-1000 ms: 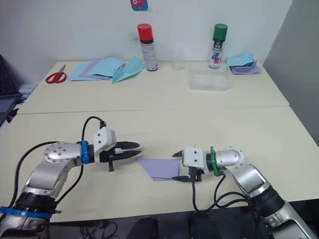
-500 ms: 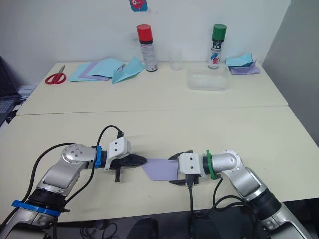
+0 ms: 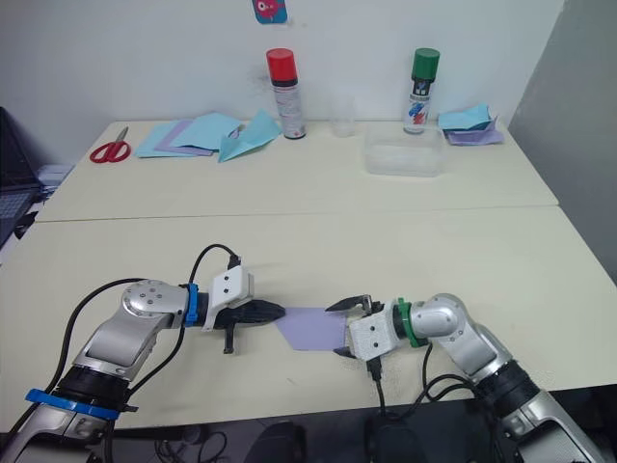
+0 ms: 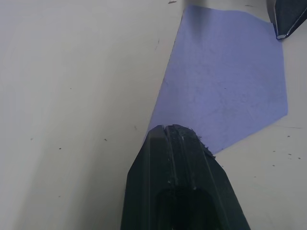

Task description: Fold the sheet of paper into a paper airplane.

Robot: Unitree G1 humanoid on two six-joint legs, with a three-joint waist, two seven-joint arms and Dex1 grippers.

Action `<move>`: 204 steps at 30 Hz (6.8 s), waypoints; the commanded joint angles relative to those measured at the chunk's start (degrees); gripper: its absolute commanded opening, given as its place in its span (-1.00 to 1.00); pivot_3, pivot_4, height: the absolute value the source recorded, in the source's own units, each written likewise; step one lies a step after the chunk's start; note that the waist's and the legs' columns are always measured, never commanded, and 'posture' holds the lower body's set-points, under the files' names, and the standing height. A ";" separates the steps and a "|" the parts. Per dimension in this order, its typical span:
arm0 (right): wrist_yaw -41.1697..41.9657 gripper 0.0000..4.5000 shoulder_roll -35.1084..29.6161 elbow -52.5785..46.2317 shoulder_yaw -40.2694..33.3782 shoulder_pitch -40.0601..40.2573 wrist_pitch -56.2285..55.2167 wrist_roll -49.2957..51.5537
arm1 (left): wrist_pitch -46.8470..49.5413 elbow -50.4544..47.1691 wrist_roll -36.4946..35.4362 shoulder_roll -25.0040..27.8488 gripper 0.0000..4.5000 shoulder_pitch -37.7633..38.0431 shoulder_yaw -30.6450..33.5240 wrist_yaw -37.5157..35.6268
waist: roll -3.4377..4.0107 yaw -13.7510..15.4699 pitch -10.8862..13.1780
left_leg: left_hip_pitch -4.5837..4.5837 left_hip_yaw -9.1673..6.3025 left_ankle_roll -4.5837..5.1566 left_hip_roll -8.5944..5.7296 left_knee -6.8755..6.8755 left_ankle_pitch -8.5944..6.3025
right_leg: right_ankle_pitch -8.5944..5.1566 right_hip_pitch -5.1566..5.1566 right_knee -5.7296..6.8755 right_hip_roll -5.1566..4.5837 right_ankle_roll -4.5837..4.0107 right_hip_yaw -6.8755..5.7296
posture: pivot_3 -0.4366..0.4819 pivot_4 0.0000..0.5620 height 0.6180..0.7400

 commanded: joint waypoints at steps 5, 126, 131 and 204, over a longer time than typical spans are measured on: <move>0.82 0.69 -1.23 -1.97 -0.91 1.48 -0.66 2.08 | 0.38 0.07 0.94 -0.12 -0.99 1.61 -1.84 -0.63 | 0.00 0.03 -0.01 | 0.03 0.02 0.00 0.00 0.00 0.00 | 0.00 0.02 0.00 0.00 0.00 0.02 | -0.05 -0.47 1.00; -6.62 -0.98 13.56 3.87 -1.15 -5.54 36.85 5.72 | 20.95 -14.88 -10.19 -0.01 -1.00 1.31 4.06 4.50 | 0.02 -0.13 0.02 | 0.46 -0.12 0.00 0.02 -0.08 0.00 | -0.03 0.41 -0.03 0.00 0.00 -0.03 | -0.05 -0.47 1.00; -6.47 -0.98 13.44 3.76 -1.22 -5.52 36.78 5.74 | 22.25 -12.71 -10.17 -0.64 -1.00 -0.85 4.58 6.69 | 0.02 -0.14 0.01 | 0.46 -0.15 0.00 0.02 -0.08 0.00 | -0.03 0.42 -0.03 0.00 0.00 -0.05 | -0.05 -0.47 1.00; -0.71 -0.99 0.32 -7.50 -4.91 1.80 56.05 12.46 | 10.82 1.19 0.47 -2.56 -1.00 1.91 -3.95 7.43 | 0.53 0.18 -0.59 | 0.67 -0.22 0.00 -0.07 -0.08 -0.01 | -0.18 0.76 -0.18 -0.16 -0.22 0.00 | -0.05 -0.47 1.00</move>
